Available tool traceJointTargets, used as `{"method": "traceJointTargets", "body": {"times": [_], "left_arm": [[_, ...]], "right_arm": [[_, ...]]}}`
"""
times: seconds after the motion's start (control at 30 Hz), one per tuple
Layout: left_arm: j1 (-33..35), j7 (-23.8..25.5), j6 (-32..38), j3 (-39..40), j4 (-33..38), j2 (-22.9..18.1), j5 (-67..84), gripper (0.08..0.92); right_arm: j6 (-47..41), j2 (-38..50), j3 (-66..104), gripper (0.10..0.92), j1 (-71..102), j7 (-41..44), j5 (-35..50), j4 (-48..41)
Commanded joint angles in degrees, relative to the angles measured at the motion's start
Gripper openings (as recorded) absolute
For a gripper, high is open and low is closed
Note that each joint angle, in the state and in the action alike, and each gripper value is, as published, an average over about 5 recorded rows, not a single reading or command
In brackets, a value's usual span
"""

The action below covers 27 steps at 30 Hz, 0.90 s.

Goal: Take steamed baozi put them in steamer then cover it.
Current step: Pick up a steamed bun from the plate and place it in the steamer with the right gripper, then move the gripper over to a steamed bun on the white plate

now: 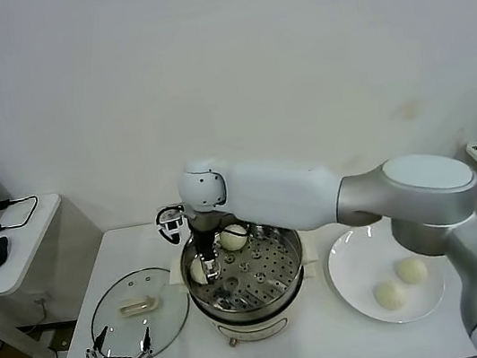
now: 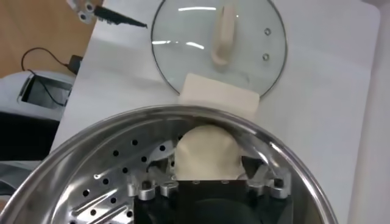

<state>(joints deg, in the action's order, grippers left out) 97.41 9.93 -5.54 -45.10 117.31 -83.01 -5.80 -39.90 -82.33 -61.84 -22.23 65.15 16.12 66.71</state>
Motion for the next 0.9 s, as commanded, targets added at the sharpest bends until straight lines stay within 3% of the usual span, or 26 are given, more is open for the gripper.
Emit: {"method": "traceJointTargets", "body": {"times": [0.03,0.47,0.73,0.9], "left_arm": [[0.09,0.21,-0.1,-0.01,0.1,0.08,0.03,0.823],[0.28,1.24,-0.68,0.38,-0.15,0.12,0.08,0.823],[0.83,1.16,-0.4,0.84,-0.82,0.05,0.18,0.823],[0.86,1.44,-0.53,0.26,-0.94,-0.04,0.51,0.823]], "right_arm": [[1.14,12.31,4.15,0.822,-4.13,2.03,0.14,9.13],[8.84,39.29,4.9,0.823,-10.54,10.55,-1.57,21.79],[18.47,53.83,2.78,0.823,-4.22,11.55,-7.39,28.26],[23.48,58.52,5.22,0.823,2.96,12.4,-15.4,29.82]]}}
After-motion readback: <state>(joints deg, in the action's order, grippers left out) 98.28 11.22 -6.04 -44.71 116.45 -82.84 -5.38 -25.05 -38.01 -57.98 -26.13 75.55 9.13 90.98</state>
